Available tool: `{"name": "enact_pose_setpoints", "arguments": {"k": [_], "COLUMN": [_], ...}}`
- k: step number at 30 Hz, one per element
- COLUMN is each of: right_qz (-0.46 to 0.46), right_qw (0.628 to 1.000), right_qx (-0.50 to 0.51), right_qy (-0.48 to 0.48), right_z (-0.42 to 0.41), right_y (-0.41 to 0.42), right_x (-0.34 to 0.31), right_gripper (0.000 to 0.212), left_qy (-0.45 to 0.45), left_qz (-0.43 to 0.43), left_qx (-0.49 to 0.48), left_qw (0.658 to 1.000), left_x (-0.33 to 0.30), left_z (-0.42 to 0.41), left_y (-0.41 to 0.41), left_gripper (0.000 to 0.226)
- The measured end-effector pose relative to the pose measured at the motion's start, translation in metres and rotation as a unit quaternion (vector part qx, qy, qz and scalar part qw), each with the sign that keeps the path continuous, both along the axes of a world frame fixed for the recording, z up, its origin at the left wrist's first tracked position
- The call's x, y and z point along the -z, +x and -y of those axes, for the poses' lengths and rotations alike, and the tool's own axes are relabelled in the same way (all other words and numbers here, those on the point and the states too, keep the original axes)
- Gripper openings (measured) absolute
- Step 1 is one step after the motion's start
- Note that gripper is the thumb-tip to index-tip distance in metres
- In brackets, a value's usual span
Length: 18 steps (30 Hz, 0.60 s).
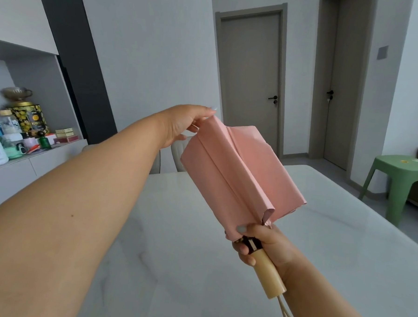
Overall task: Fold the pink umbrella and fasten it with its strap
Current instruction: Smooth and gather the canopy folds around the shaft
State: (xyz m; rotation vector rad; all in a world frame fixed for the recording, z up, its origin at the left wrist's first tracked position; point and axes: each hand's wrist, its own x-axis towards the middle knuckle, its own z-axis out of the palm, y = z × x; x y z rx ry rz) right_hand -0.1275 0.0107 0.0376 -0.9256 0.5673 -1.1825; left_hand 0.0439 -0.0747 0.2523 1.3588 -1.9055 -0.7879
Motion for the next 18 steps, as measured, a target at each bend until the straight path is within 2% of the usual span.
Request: {"name": "enact_pose_setpoints", "arguments": {"k": [3,8,12,14,18], "right_qz": [-0.014,-0.02,-0.014,-0.015,-0.032], "right_qw": [1.0,0.999,1.0,1.0,0.999], "right_qx": [-0.004,-0.019,-0.016,-0.007,0.004], "right_qy": [0.001,-0.019,-0.015,-0.008,0.003], "right_z": [-0.0008,-0.0052,-0.0045,-0.0028,-0.0017], "right_y": [0.0013,0.0024,0.002,0.0021,0.0033], "right_x": [-0.0001,-0.0035,-0.004,-0.0027,-0.0014], "right_gripper": [0.059,0.047,0.05,0.051,0.052], "left_qy": [0.001,0.027,0.035,0.027,-0.04], "left_qz": [-0.02,-0.131,-0.168,-0.147,-0.008], "left_qx": [0.027,0.076,0.071,0.056,-0.008], "left_qw": [0.999,0.988,0.983,0.987,0.999], "left_x": [-0.001,-0.0035,0.0015,0.003,0.0024], "left_z": [-0.0012,-0.0035,-0.0017,-0.0011,-0.0032], "left_y": [-0.0014,-0.0005,0.001,0.0001,-0.0057], "left_gripper": [0.02,0.035,0.03,0.026,0.014]}}
